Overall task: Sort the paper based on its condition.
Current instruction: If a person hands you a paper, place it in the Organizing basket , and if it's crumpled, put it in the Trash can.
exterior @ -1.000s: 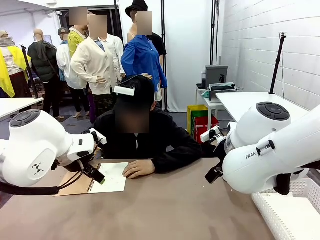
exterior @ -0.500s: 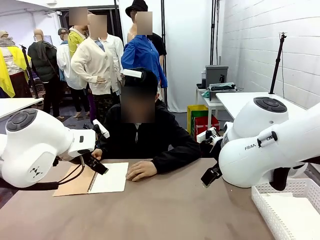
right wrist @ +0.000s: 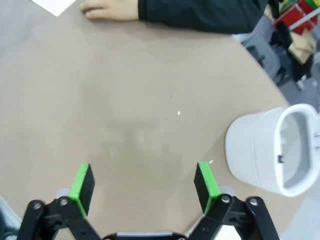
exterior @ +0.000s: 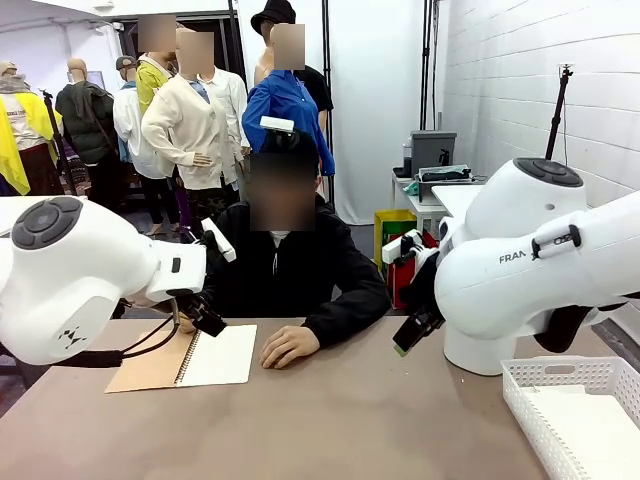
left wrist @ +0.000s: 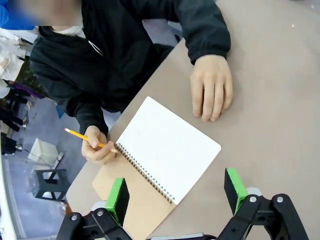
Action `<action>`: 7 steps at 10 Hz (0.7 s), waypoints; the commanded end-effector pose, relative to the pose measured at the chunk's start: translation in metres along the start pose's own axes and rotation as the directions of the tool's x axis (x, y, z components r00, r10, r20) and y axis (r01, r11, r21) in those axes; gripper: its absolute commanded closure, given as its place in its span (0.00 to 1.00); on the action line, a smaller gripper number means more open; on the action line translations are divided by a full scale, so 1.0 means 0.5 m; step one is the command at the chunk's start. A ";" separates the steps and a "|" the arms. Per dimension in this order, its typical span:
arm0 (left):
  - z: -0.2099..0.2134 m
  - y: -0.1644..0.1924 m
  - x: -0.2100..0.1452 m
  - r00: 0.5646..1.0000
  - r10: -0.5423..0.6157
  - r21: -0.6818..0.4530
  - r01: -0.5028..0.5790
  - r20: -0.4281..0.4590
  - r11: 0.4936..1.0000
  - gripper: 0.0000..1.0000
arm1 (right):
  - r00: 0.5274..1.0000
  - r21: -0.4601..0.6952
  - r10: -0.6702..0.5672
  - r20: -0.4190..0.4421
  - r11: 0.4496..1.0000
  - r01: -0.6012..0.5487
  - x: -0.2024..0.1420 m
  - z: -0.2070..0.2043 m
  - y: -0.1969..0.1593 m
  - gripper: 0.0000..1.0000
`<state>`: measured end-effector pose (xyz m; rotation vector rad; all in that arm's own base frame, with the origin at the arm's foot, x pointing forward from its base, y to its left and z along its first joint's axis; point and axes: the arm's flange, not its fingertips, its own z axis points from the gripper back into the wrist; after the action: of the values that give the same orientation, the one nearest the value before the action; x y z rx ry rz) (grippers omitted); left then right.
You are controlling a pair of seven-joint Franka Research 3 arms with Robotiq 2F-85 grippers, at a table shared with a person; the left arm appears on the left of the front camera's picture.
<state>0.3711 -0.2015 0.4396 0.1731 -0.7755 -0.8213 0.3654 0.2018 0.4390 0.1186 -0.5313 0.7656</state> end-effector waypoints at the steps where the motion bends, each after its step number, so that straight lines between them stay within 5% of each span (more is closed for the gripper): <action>1: -0.019 0.013 -0.008 0.999 0.029 -0.009 -0.028 0.030 1.000 0.00 | 0.993 -0.016 0.081 0.081 0.997 -0.080 0.006 0.020 0.004 0.00; 2: -0.019 0.013 -0.008 0.999 0.029 -0.009 -0.028 0.030 1.000 0.00 | 1.000 0.000 0.000 0.000 1.000 0.000 0.000 0.000 0.000 0.00; 7: -0.016 0.020 -0.013 1.000 0.021 -0.012 -0.021 0.012 1.000 0.00 | 1.000 -0.005 0.013 0.007 1.000 -0.013 0.002 0.004 0.002 0.00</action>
<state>0.3798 -0.1909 0.4345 0.1458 -0.7826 -0.8087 0.3649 0.2025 0.4404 0.1128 -0.5390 0.7761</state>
